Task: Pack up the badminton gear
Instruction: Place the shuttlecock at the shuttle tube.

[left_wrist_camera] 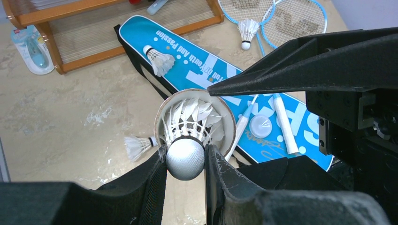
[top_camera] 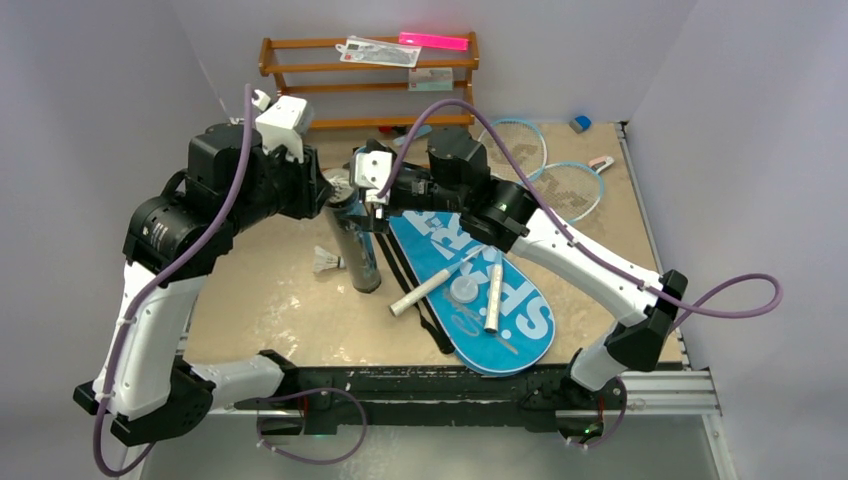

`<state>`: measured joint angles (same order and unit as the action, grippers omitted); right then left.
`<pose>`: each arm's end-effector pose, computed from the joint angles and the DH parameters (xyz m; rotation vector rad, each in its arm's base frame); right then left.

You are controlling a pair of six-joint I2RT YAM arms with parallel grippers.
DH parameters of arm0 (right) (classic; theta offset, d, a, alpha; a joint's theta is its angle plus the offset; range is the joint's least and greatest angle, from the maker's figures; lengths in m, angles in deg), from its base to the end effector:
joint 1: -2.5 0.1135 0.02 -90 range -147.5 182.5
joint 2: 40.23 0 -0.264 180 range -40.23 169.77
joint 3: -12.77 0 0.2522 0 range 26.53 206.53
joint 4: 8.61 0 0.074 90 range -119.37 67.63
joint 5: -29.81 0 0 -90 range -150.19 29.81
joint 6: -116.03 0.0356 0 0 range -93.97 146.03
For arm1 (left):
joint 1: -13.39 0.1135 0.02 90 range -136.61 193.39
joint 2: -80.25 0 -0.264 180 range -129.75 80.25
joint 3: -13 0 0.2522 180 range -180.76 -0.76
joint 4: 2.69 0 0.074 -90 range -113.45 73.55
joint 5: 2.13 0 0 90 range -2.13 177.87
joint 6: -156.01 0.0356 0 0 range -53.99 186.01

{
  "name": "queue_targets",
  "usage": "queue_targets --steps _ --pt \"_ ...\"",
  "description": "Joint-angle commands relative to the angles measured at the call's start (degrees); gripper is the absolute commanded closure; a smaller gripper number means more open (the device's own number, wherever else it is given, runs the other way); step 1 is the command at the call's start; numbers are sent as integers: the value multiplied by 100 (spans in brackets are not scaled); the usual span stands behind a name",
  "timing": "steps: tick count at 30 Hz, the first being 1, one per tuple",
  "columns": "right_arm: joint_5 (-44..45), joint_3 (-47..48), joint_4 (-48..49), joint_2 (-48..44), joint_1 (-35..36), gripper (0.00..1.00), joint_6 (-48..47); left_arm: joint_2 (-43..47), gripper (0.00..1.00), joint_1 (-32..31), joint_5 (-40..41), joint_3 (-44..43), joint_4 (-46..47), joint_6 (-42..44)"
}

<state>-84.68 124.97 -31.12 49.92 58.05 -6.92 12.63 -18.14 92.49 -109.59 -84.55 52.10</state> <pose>0.1920 0.3059 0.4713 -1.3454 0.8939 0.6430 0.1395 -0.0822 0.5146 0.2655 2.0466 -0.4126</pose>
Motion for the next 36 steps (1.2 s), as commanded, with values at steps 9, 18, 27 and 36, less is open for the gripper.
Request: queue_targets --steps 9,18,27,36 --pt "318 -379 383 -353 24 2 610 -301 100 -7 65 -153 -25 130" --pt "1654 -1656 2419 -622 11 1 2255 -295 100 -8 30 -250 -17 178" --pt "1704 -2231 3328 -448 11 1 2605 -271 100 -7 -7 -261 -26 207" --pt "1198 -2432 3742 -189 23 12 2635 -241 100 -11 -150 -302 106 266"
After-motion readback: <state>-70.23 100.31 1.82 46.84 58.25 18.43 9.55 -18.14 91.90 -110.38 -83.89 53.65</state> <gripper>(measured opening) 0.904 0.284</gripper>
